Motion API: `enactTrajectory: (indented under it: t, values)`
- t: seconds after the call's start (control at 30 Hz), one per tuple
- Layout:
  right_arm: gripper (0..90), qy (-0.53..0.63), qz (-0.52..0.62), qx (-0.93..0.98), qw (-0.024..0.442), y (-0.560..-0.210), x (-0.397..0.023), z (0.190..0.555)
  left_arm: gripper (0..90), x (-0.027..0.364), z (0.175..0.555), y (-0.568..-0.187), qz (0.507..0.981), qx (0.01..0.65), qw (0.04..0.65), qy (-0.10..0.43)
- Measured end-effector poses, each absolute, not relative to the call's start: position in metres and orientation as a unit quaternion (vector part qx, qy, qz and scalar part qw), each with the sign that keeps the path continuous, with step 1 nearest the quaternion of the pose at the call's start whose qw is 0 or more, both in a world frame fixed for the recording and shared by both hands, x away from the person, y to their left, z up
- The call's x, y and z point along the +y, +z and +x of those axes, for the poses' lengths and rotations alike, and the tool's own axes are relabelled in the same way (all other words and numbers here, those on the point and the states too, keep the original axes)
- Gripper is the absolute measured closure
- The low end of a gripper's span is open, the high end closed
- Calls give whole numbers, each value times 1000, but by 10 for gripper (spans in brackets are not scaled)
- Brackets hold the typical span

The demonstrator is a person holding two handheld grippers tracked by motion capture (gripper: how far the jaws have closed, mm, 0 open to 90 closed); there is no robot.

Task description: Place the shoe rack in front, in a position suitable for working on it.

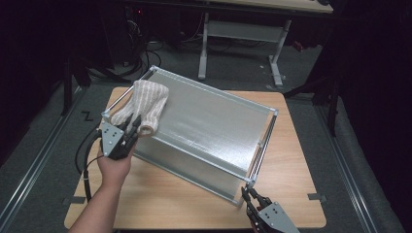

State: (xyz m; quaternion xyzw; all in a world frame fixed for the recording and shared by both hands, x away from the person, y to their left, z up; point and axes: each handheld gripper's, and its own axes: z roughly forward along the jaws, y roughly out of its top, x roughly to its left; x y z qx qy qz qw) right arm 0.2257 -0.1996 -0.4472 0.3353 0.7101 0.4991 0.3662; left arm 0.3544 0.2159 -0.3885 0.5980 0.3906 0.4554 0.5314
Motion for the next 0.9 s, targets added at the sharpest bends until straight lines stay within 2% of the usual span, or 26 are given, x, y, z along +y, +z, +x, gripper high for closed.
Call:
enactTrajectory:
  t: [0.9]
  values:
    - [786, 500, 334, 710, 365, -447, -200, 226, 781, 69, 302, -389, 655, 268, 592, 386]
